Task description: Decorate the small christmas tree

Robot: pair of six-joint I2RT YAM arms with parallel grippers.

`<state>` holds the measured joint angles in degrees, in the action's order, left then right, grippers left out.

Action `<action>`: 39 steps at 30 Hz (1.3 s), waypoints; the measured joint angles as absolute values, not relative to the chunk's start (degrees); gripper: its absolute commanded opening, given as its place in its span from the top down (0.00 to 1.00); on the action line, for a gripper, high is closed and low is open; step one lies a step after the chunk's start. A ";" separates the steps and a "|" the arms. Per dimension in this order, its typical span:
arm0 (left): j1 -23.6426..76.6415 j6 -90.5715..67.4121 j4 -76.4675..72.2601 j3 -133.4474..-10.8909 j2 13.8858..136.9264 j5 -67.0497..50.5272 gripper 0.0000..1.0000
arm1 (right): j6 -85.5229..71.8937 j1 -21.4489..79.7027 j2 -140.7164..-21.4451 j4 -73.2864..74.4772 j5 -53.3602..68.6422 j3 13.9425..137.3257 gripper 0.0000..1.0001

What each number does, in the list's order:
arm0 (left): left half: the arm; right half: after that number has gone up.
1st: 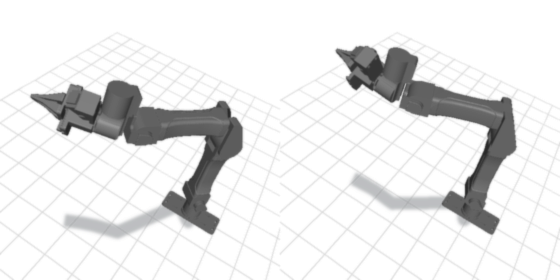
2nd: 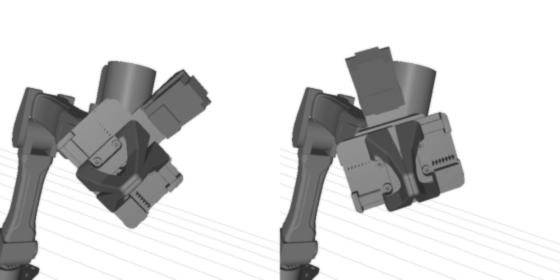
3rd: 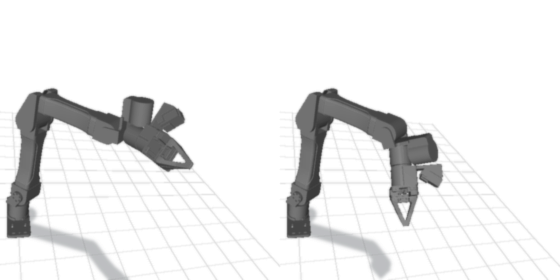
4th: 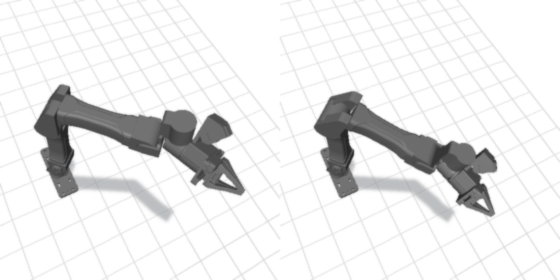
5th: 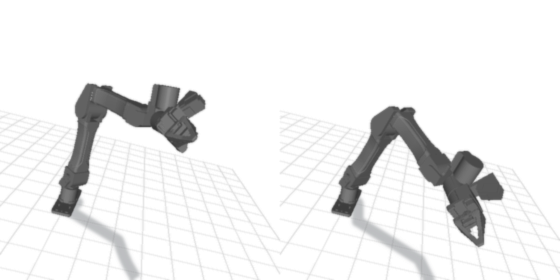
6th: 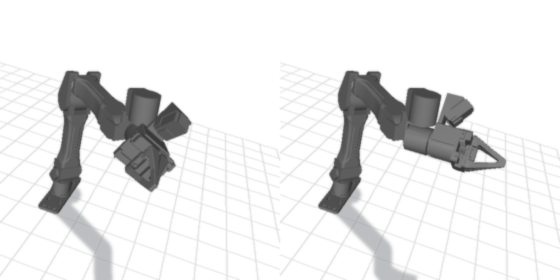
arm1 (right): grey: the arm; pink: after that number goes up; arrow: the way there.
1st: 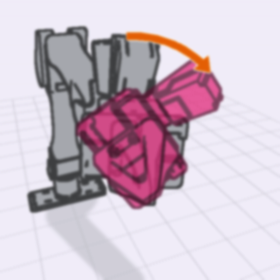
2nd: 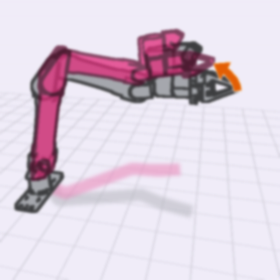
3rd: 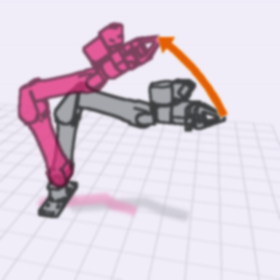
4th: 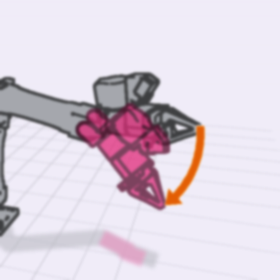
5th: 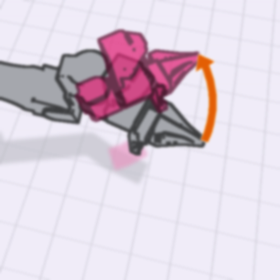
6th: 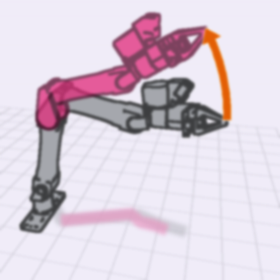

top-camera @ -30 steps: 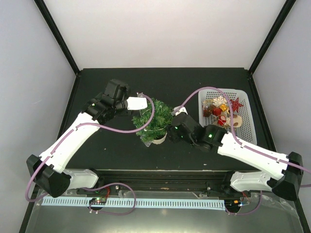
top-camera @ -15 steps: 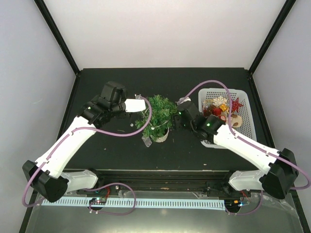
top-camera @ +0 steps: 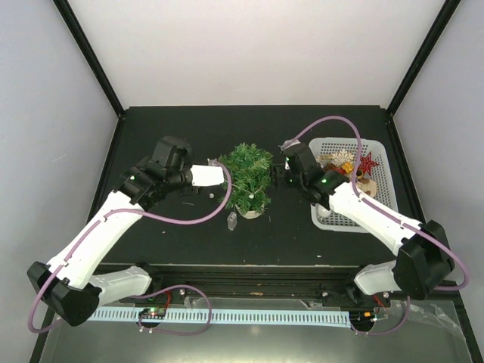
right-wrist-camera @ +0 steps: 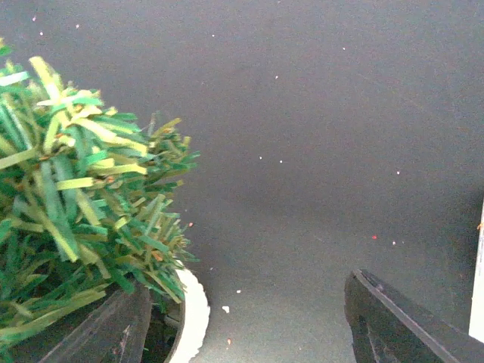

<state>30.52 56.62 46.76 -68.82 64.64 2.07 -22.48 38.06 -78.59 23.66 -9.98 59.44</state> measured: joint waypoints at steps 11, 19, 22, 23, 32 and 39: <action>32.58 56.95 47.13 -65.58 61.63 -1.80 0.88 | -19.46 29.87 -83.70 21.80 -3.25 66.96 0.29; 33.56 56.18 46.11 -64.62 63.55 -1.08 0.85 | -18.94 29.76 -80.62 26.09 -3.84 69.28 0.29; 32.29 56.93 44.60 -62.37 63.79 -1.91 0.85 | -19.05 30.00 -75.42 28.12 -3.73 68.58 0.29; 31.22 57.93 44.10 -61.04 63.72 -3.01 0.84 | -19.20 30.09 -73.76 28.73 -3.57 68.49 0.29; 16.51 69.97 42.11 -52.03 63.44 -17.23 0.68 | -20.05 31.77 -64.95 30.83 1.91 64.64 0.29; 15.64 76.03 40.45 -48.80 71.90 -25.12 0.63 | -20.95 34.15 -62.54 33.89 3.70 62.61 0.29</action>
